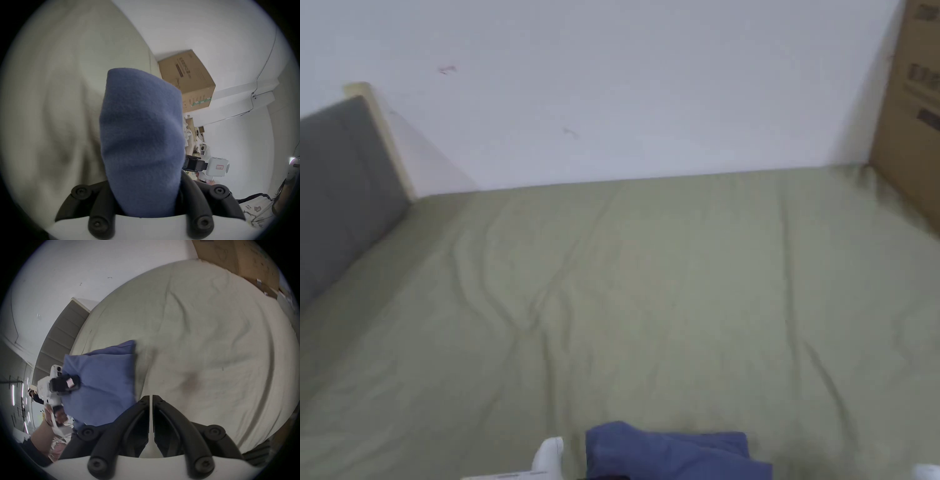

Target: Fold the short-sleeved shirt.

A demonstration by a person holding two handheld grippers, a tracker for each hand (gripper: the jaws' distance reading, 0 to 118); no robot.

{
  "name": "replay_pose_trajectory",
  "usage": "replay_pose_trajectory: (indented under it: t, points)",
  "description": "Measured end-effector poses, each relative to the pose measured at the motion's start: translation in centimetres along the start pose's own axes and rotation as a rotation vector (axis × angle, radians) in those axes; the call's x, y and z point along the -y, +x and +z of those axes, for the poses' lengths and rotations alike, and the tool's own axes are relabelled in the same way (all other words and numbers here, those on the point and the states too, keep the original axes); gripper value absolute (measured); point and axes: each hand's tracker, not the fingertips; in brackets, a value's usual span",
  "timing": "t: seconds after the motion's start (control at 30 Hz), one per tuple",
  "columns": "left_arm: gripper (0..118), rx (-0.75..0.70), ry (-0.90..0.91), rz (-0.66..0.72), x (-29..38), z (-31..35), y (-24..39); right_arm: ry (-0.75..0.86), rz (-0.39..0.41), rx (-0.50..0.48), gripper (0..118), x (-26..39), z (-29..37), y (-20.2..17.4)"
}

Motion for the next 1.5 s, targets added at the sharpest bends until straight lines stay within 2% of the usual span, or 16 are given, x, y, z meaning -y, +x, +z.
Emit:
replay_pose_trajectory:
  t: [0.27,0.47,0.5,0.53,0.57,0.6,0.67,0.8,0.93,1.03,1.07,1.1,1.13,1.17,1.33,1.5]
  points:
    - [17,-0.46,0.028,-0.05,-7.7,18.8,-4.1,0.066,0.031,0.046,4,0.2,2.9,-2.6]
    - [18,-0.938,-0.031,-0.155,-10.9,24.7,-6.4,0.058,0.042,0.084,4,-0.1,2.7,-3.6]
    - [25,-0.99,-0.033,-0.159,-11.2,25.3,-6.7,0.055,0.046,0.089,4,-0.1,2.7,-3.7]
    - [46,-1.072,-0.022,-0.17,-11.4,25.8,-7.1,0.05,0.051,0.093,4,-0.1,2.6,-3.9]
    - [97,-1.168,-0.028,-0.177,-11.5,26.3,-7.6,0.045,0.056,0.095,4,-0.1,2.6,-4.1]
    - [118,-1.232,-0.033,-0.163,-11.6,26.8,-8.0,0.04,0.061,0.093,4,-0.1,2.5,-4.1]
    - [111,-1.247,0.053,-0.193,-11.2,28.5,-7.8,0.033,0.074,0.093,4,0.0,2.5,-4.3]
    - [111,-1.137,0.138,-0.103,-11.3,31.4,-8.7,0.034,0.08,0.092,4,-0.4,2.5,-4.1]
    - [111,-1.103,0.14,-0.142,-9.6,28.9,-5.5,0.048,0.066,0.094,4,-0.8,2.8,-3.9]
    - [107,-0.911,0.13,-0.155,-8.0,24.5,-3.4,0.061,0.078,0.099,4,-1.3,3.0,-3.4]
    - [90,-0.863,0.105,-0.162,-7.1,22.4,-2.5,0.066,0.086,0.104,4,-1.4,3.2,-3.4]
    - [60,-0.84,0.093,-0.18,-5.8,20.1,-1.3,0.07,0.093,0.107,4,-1.5,3.3,-3.4]
    - [23,-0.817,0.1,-0.199,-4.7,17.8,0.0,0.076,0.099,0.111,4,-1.4,3.7,-3.9]
    - [2,-0.781,0.1,-0.223,-3.7,15.5,1.1,0.079,0.1,0.109,4,-1.4,3.9,-4.0]
    - [1,-0.616,0.248,-0.314,0.6,7.1,7.9,0.132,0.114,0.064,4,-1.3,5.8,-4.8]
    - [1,-0.615,0.602,-0.706,4.1,3.1,17.2,0.464,0.233,0.05,4,-1.1,9.9,-5.9]
